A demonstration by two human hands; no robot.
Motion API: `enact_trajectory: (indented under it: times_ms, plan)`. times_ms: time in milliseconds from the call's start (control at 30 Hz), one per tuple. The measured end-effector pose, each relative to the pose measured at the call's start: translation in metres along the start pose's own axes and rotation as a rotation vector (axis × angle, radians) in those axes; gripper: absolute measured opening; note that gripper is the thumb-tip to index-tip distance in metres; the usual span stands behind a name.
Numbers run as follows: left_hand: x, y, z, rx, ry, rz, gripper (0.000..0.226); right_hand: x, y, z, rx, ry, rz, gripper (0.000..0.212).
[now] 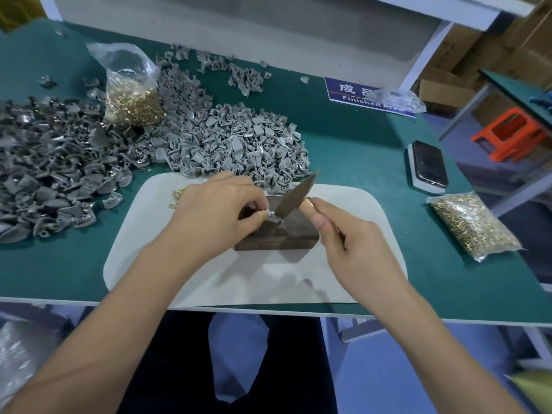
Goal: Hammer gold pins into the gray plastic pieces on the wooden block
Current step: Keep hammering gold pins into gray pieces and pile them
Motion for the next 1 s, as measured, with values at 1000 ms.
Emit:
enact_trajectory:
  times_ms: [1000]
  plan:
    - [-0.005, 0.008, 0.009, 0.047, 0.010, 0.117, 0.009, 0.007, 0.000, -0.065, -0.503, -0.588, 0.006, 0.037]
Point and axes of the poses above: each hand's wrist, its own y-axis towards the middle knuckle, its own x-axis out of the back of the hand, z = x × y, the point moved 10 cm from there along y, towards the middle knuckle, and after that the axes turned 3 degrees about -y, right-handed, at the moved point
